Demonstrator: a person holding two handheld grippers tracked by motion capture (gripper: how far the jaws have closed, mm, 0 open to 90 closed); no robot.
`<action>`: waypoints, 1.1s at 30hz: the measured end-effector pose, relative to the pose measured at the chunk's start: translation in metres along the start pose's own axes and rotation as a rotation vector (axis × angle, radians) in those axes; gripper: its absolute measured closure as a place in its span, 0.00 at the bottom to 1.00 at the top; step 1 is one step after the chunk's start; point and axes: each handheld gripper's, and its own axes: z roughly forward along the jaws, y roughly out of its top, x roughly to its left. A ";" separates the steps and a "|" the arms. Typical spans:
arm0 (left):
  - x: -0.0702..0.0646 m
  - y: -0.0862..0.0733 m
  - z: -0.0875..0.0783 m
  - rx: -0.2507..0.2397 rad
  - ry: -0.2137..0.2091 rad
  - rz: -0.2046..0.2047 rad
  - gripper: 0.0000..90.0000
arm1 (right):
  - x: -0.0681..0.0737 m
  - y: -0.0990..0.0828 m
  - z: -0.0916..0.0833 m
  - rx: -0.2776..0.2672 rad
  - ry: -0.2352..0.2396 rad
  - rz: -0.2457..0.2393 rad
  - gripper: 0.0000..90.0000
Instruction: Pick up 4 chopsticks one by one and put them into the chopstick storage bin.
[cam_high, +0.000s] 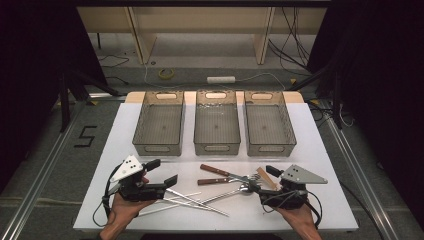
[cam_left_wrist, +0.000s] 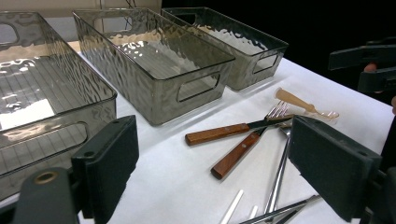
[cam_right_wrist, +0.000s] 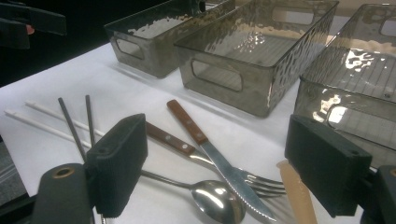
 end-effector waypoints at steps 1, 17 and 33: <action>0.000 0.000 0.000 0.002 0.001 0.004 0.18 | 0.000 0.000 0.000 0.000 0.000 0.000 0.25; -0.008 0.011 0.012 0.191 -0.016 0.114 0.18 | -0.002 0.000 0.000 0.005 0.017 0.014 0.26; -0.023 0.031 0.047 0.556 -0.101 0.319 0.35 | -0.003 -0.001 0.002 0.027 0.030 0.021 0.26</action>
